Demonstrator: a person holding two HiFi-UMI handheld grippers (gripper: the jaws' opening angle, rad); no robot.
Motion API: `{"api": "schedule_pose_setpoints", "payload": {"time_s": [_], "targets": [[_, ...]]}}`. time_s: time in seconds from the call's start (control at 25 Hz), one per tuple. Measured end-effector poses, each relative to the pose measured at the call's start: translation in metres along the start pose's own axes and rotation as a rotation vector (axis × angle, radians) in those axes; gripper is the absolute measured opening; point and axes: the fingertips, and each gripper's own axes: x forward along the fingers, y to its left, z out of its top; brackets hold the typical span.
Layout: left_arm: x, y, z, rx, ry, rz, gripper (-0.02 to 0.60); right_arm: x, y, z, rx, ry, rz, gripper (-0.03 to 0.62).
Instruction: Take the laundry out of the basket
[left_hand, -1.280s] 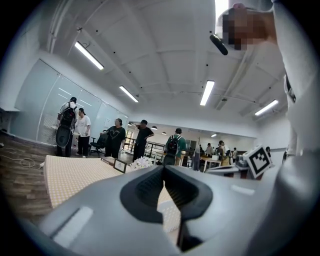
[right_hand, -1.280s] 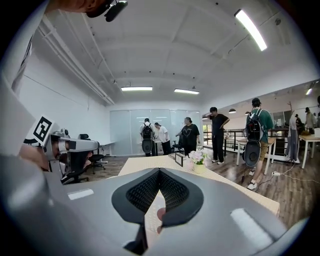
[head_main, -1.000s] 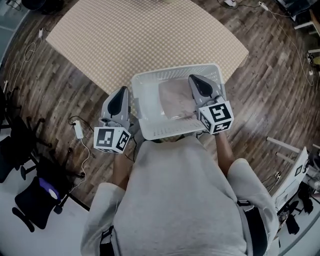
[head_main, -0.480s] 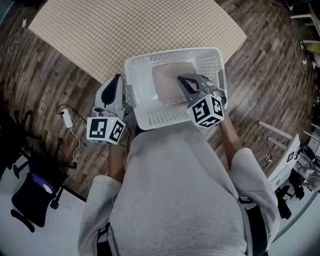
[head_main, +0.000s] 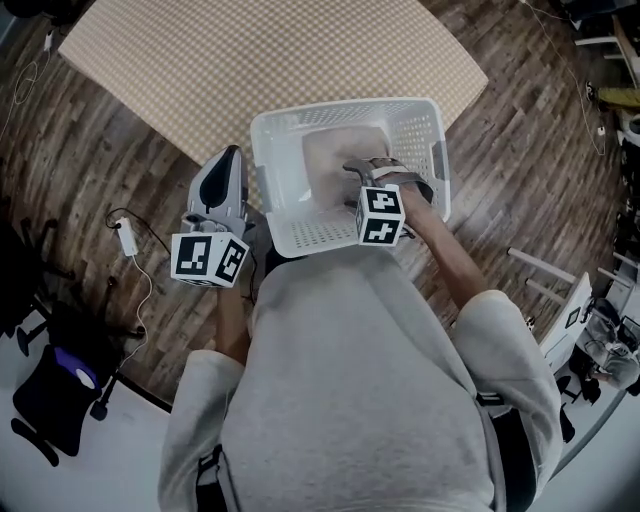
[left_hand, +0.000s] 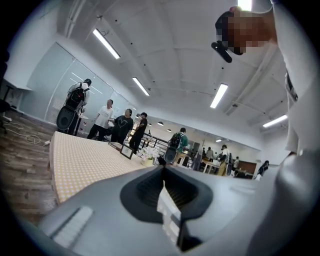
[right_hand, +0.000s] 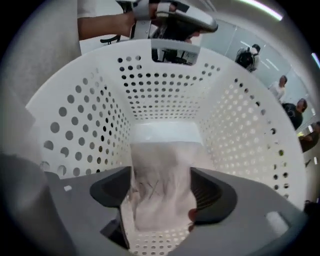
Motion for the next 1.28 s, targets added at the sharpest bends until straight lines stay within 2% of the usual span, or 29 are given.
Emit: {"api": "schedule_pose_setpoints", "payload": {"time_s": [0.04,0.08,0.16,0.24,0.32,0.48,0.76,0.96,1.0,1.04,1.28], "targets": [[-0.001,0.001,0.002,-0.002,-0.006,0.005,0.011,0.008,0.005,-0.004,0.004,0.026,0.043,0.45],[-0.002,0.002,0.003,-0.005,-0.012,0.009,0.011,0.018,0.007,-0.008,0.004,0.053,0.071,0.525],[-0.004,0.006,0.007,-0.011,-0.024,0.02,0.011,0.038,0.005,-0.02,-0.02,0.118,0.092,0.597],[-0.007,0.01,0.011,-0.016,-0.038,0.037,0.011,0.057,0.004,-0.034,-0.06,0.194,0.102,0.598],[-0.012,0.014,0.014,-0.02,-0.052,0.056,0.011,0.072,0.004,-0.043,-0.072,0.219,0.085,0.598],[-0.019,0.028,0.015,-0.033,-0.071,0.089,0.011,0.091,0.001,-0.046,-0.06,0.209,0.008,0.6],[-0.018,0.029,0.017,-0.053,-0.086,0.101,0.011,0.089,-0.001,-0.046,-0.045,0.16,0.009,0.598],[-0.021,0.029,0.015,-0.063,-0.085,0.1,0.011,0.084,-0.008,-0.043,-0.011,0.132,-0.004,0.499],[-0.021,0.028,0.014,-0.065,-0.085,0.097,0.011,0.081,-0.013,-0.042,0.01,0.114,-0.024,0.423],[-0.021,0.026,0.014,-0.066,-0.084,0.094,0.011,0.079,-0.019,-0.042,0.033,0.096,-0.043,0.279],[-0.022,0.019,0.018,-0.056,-0.083,0.076,0.011,0.073,-0.034,-0.041,0.127,0.017,-0.053,0.182]]}}
